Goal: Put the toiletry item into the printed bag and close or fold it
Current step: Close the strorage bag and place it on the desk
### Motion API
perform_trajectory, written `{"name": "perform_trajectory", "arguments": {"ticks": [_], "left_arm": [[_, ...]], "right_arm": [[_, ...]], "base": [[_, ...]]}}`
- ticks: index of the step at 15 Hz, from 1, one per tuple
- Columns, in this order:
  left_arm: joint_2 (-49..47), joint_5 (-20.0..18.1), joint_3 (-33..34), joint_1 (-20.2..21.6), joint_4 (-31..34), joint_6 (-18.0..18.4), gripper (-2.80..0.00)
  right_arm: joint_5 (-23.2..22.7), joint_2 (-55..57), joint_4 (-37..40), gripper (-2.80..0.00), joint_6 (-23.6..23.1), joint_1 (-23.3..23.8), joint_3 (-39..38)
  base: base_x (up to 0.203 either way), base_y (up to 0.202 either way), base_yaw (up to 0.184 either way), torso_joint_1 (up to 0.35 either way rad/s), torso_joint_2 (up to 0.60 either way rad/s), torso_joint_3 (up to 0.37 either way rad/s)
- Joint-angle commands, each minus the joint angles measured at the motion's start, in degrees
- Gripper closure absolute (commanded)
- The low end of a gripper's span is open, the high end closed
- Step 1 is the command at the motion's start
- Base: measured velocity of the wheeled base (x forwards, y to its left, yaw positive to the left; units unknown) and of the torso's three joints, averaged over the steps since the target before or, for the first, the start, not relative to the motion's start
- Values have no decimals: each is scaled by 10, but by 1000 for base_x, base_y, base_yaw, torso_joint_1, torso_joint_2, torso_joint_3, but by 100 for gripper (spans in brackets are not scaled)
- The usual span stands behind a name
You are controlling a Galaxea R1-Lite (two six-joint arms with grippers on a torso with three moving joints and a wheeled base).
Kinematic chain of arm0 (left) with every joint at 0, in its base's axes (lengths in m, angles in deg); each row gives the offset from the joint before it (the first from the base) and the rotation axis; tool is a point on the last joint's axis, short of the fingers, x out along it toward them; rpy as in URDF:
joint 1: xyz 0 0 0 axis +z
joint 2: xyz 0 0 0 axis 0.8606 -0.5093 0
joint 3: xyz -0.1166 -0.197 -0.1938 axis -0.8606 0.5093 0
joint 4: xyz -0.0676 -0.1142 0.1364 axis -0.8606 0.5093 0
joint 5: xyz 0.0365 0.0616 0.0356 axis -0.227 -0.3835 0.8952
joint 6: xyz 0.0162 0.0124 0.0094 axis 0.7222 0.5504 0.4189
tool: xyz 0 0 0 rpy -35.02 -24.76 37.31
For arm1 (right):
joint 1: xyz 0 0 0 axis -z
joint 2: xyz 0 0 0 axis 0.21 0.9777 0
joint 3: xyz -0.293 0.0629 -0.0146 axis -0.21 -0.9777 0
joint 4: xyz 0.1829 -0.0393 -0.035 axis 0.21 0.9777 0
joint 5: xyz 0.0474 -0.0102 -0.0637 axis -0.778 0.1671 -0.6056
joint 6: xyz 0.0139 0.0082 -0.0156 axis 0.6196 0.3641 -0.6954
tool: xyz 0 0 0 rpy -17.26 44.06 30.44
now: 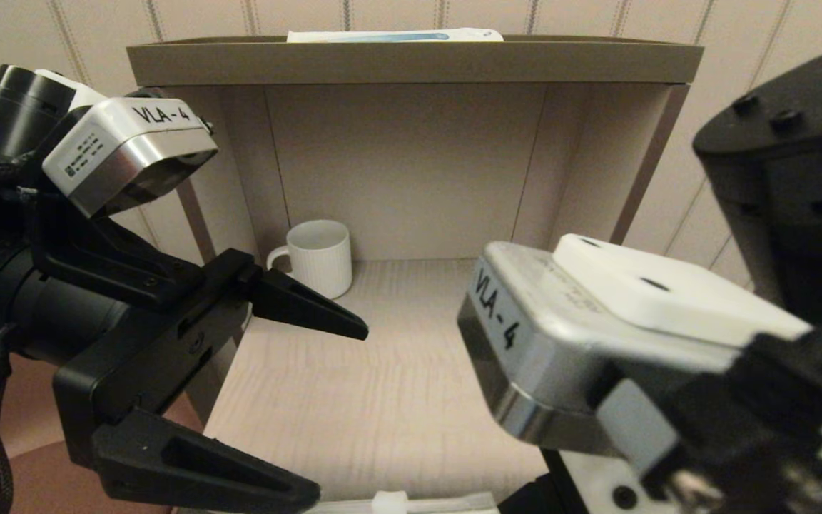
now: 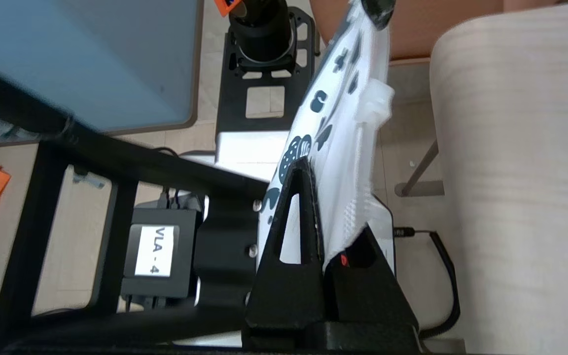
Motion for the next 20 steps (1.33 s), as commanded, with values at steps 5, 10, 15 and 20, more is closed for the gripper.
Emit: {"name": "perform_trajectory", "arguments": {"ticks": [5, 10, 15, 20], "left_arm": [[11, -3, 3, 0, 3, -25, -280], [19, -3, -6, 0, 2, -89, -280], [33, -3, 6, 0, 3, -93, -280], [47, -3, 27, -1, 2, -88, -280]], "right_arm": [[0, 13, -6, 0, -3, 2, 1], [-1, 31, -59, 0, -1, 3, -1], [0, 39, -69, 0, -2, 14, 0], [1, 36, -71, 0, -5, 29, 3]], "base": [[0, 0, 0, 0, 0, 0], [0, 0, 0, 0, 0, 0], [0, 0, 0, 0, 0, 0], [0, 0, 0, 0, 0, 0]]}}
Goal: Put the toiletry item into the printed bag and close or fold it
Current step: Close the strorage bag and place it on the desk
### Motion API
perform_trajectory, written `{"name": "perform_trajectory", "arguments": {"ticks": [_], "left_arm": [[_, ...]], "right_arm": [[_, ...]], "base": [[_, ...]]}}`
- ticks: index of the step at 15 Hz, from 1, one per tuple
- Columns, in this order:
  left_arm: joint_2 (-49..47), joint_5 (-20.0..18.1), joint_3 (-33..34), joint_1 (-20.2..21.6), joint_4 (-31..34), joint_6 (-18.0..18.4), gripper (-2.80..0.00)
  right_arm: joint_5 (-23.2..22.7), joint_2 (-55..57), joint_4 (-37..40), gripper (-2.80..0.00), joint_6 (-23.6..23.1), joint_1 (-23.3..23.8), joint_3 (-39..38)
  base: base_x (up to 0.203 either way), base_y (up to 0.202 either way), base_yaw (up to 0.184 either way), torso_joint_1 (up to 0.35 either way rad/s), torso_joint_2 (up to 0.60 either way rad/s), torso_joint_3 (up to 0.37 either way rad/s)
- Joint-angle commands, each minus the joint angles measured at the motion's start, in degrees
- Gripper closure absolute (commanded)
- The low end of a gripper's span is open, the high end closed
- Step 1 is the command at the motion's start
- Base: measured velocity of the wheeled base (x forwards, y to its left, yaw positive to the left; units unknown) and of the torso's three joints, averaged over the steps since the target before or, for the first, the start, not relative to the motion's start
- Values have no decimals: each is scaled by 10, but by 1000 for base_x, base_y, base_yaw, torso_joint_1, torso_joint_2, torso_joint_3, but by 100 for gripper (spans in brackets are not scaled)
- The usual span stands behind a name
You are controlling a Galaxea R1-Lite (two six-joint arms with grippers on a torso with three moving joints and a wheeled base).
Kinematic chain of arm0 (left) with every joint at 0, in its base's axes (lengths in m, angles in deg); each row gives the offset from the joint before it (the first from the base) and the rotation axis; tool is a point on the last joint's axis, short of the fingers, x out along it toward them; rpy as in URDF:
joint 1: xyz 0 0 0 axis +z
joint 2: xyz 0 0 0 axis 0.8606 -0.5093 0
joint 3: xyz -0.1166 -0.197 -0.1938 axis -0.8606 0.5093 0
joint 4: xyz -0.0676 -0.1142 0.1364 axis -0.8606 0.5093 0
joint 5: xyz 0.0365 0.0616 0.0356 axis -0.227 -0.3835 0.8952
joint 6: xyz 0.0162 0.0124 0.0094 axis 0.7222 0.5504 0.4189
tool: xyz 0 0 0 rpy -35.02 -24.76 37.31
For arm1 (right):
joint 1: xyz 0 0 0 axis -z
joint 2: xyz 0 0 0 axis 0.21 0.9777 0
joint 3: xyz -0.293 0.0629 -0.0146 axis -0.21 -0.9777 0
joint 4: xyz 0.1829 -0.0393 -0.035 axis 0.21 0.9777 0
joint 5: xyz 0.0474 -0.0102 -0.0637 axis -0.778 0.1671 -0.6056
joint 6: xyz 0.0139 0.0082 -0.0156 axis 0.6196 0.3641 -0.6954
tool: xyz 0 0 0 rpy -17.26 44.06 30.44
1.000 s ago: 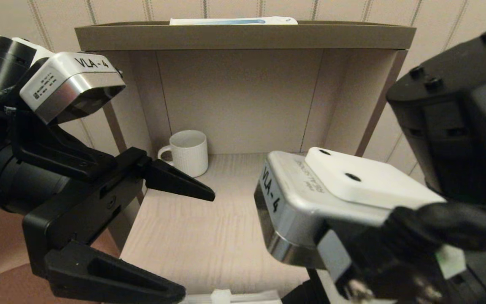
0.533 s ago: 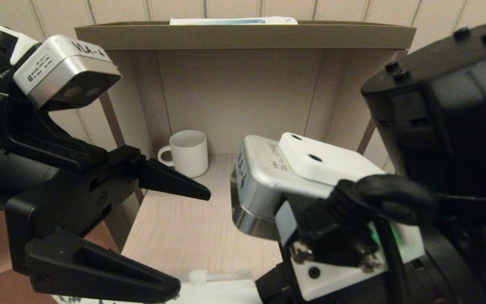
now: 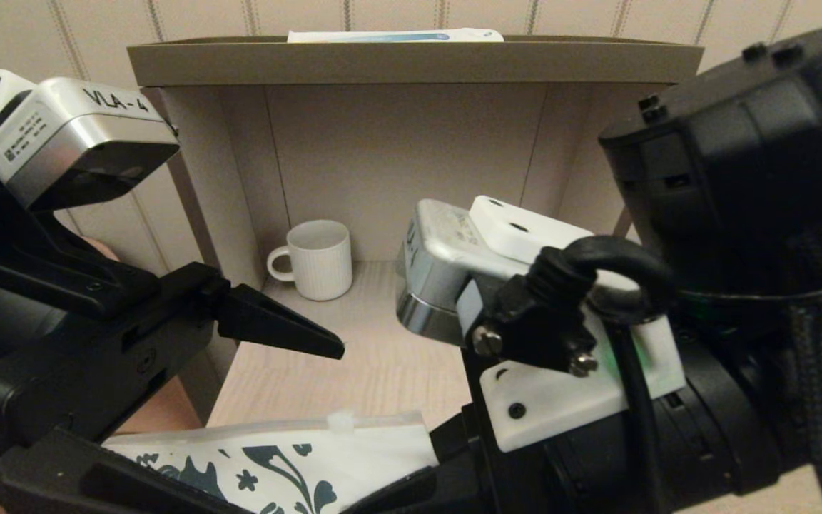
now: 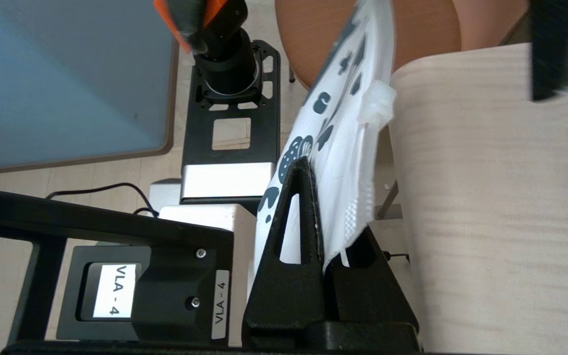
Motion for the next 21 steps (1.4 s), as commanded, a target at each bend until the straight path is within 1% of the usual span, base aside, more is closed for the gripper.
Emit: {"name": "perform_trajectory", "arguments": {"ticks": [1, 4, 6, 10, 12, 15, 16, 17, 21], "left_arm": [[8, -4, 2, 0, 1, 1, -280], [20, -5, 3, 0, 1, 1, -280], [29, -18, 3, 0, 2, 0, -280], [28, -27, 3, -1, 4, -2, -280], [23, -60, 1, -1, 5, -2, -280], [5, -85, 0, -2, 7, -3, -280], [-1, -102, 0, -2, 6, -2, -280], [-5, -109, 1, -1, 4, -2, -280], [-17, -108, -1, -1, 3, -1, -280]], "right_arm": [[-1, -1, 1, 0, -1, 4, -1], [-1, 3, 0, 0, -2, 7, 0], [-2, 10, -4, 0, -4, 14, 2], [-4, 16, -27, 0, 0, 14, 0], [-6, 14, -28, 0, 2, 14, 1], [-8, 11, -28, 0, 4, 11, 0], [-10, 8, -28, 0, 5, 9, 0], [-10, 7, -28, 0, 5, 9, -3], [-11, -3, -28, 0, 6, 9, -10]], "base": [[0, 0, 0, 0, 0, 0], [0, 0, 0, 0, 0, 0], [0, 0, 0, 0, 0, 0], [0, 0, 0, 0, 0, 0], [0, 0, 0, 0, 0, 0], [0, 0, 0, 0, 0, 0], [0, 0, 0, 0, 0, 0], [0, 0, 0, 0, 0, 0], [0, 0, 0, 0, 0, 0]]}}
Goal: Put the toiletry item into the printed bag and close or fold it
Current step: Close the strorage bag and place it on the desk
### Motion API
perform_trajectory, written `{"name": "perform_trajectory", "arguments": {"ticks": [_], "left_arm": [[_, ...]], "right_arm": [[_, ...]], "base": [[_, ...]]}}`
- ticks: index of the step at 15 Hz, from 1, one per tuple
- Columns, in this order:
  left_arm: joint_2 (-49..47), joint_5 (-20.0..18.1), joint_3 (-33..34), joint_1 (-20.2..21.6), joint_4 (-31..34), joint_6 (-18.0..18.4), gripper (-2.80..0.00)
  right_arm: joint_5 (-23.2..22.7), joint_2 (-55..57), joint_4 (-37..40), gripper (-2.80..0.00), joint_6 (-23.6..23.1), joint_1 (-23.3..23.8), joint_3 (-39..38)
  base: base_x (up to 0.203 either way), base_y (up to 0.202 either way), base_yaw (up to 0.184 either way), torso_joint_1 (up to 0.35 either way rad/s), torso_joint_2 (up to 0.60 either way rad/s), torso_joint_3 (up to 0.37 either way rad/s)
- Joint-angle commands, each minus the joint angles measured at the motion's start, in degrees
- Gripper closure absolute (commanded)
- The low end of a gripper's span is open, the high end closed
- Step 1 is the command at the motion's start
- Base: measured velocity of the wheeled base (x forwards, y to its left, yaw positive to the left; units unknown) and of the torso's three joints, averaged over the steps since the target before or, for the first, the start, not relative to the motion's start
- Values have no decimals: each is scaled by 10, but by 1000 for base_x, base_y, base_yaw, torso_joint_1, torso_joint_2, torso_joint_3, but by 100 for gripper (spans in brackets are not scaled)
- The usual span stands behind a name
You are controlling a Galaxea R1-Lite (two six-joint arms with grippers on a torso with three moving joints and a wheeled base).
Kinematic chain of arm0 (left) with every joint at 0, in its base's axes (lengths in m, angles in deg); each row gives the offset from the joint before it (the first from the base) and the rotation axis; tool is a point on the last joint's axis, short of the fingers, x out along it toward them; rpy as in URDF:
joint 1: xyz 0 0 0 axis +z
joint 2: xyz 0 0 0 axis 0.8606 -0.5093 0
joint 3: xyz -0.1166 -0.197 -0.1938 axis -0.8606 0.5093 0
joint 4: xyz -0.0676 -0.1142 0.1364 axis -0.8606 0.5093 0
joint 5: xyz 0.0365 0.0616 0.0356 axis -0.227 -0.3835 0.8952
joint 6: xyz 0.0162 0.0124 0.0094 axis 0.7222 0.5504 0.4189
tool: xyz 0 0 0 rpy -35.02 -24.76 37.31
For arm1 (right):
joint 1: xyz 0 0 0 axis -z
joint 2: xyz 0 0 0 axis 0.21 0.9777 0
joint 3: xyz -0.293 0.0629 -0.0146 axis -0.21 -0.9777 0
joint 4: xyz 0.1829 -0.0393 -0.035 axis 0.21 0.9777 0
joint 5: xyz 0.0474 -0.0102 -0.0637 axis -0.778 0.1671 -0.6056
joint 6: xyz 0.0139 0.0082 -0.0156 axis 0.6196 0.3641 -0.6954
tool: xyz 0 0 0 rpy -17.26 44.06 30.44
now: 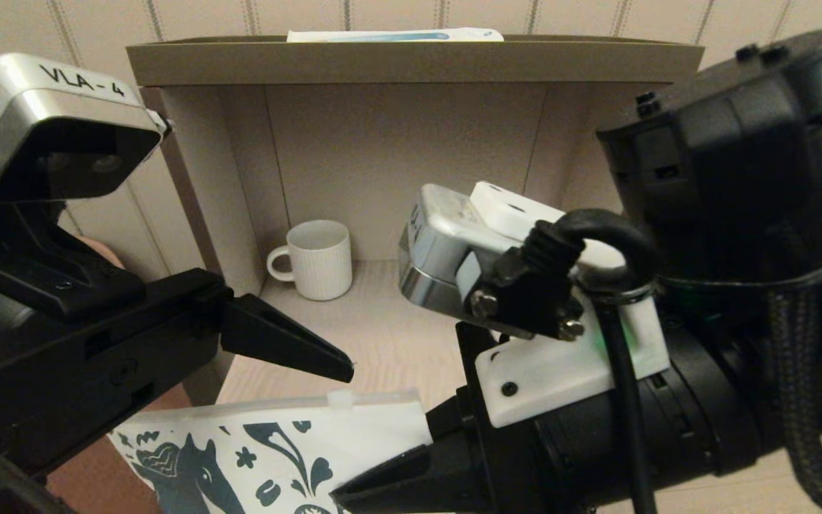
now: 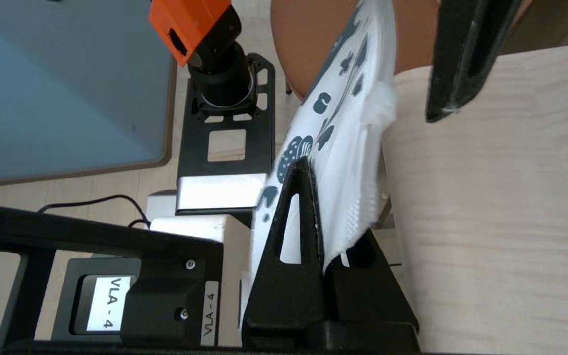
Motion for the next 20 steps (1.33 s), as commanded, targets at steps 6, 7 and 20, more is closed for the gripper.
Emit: {"name": "perform_trajectory", "arguments": {"ticks": [6, 7, 20], "left_arm": [[-17, -1, -1, 0, 2, 3, -280], [-16, -1, -1, 0, 2, 3, -280], [-9, 4, -1, 0, 1, 4, -280]], "right_arm": [[-1, -6, 1, 0, 3, -1, 1], [-2, -5, 1, 0, 7, -1, 1], [-13, -5, -4, 0, 25, -3, 1]], "base": [[0, 0, 0, 0, 0, 0], [0, 0, 0, 0, 0, 0], [0, 0, 0, 0, 0, 0]]}}
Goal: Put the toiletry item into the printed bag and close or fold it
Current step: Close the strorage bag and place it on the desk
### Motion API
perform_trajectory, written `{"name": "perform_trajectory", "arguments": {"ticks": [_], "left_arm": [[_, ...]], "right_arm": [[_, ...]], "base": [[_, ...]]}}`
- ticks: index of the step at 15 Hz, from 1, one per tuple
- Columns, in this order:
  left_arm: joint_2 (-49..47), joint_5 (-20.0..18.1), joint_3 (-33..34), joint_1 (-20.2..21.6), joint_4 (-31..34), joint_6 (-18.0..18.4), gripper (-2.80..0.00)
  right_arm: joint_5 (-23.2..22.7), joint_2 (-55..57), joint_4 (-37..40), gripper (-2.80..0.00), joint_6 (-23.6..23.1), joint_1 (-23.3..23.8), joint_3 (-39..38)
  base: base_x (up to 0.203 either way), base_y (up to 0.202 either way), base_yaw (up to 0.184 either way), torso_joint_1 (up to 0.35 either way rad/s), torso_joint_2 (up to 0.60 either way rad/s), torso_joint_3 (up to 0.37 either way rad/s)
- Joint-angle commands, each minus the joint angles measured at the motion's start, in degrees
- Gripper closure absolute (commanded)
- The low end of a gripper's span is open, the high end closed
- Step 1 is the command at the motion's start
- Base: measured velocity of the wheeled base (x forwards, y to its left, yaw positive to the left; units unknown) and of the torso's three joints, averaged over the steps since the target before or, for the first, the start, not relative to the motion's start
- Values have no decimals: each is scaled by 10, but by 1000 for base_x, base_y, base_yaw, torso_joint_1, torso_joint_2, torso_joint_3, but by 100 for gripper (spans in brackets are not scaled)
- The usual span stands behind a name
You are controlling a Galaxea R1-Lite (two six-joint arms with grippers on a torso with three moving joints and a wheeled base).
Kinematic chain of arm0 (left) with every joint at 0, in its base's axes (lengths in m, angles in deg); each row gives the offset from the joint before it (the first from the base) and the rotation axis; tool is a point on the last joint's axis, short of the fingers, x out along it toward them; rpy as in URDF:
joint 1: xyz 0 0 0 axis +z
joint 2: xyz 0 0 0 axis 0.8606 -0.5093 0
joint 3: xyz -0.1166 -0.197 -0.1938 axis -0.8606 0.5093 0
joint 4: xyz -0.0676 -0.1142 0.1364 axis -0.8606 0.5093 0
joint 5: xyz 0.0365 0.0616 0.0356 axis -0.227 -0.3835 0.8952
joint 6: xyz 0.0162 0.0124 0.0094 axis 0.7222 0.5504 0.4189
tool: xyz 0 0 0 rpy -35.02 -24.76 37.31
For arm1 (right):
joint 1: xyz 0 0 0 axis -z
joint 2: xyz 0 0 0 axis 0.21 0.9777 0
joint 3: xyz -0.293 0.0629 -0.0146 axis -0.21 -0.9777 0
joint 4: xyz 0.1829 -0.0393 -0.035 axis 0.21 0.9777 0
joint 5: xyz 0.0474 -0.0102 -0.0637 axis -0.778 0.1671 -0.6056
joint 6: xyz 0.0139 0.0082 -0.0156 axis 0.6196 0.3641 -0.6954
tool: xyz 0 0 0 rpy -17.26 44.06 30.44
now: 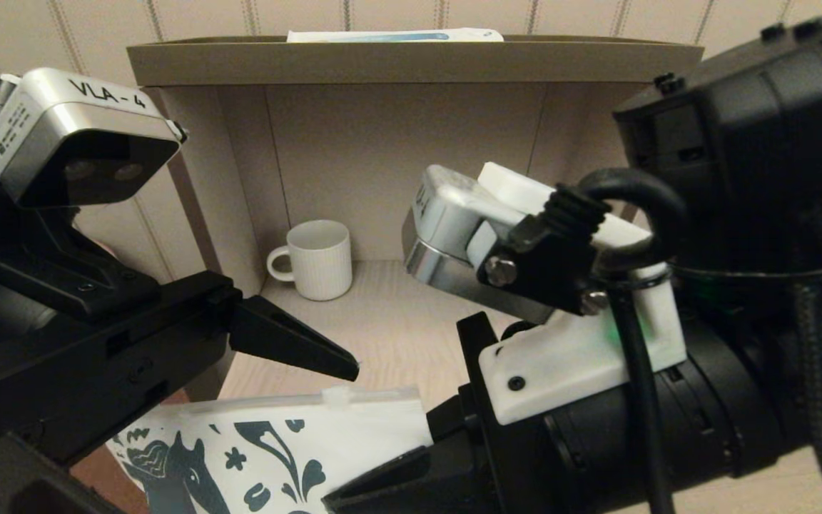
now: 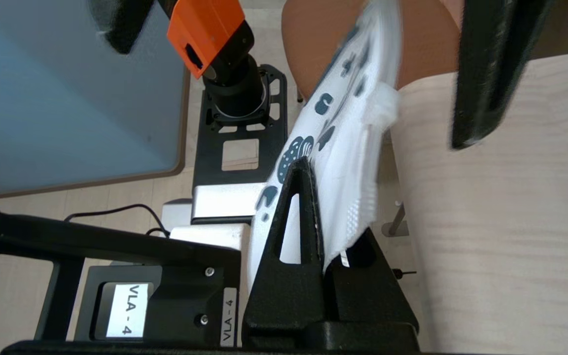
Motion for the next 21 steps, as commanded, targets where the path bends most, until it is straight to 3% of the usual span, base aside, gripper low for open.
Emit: {"name": "perform_trajectory", "arguments": {"ticks": [1, 21], "left_arm": [[-1, -1, -2, 0, 2, -1, -280], [6, 0, 0, 1, 2, 0, -280]], "right_arm": [[-2, -2, 0, 0, -1, -3, -7], [-1, 13, -17, 0, -2, -7, -1]], "base": [[0, 0, 0, 0, 0, 0], [0, 0, 0, 0, 0, 0]]}}
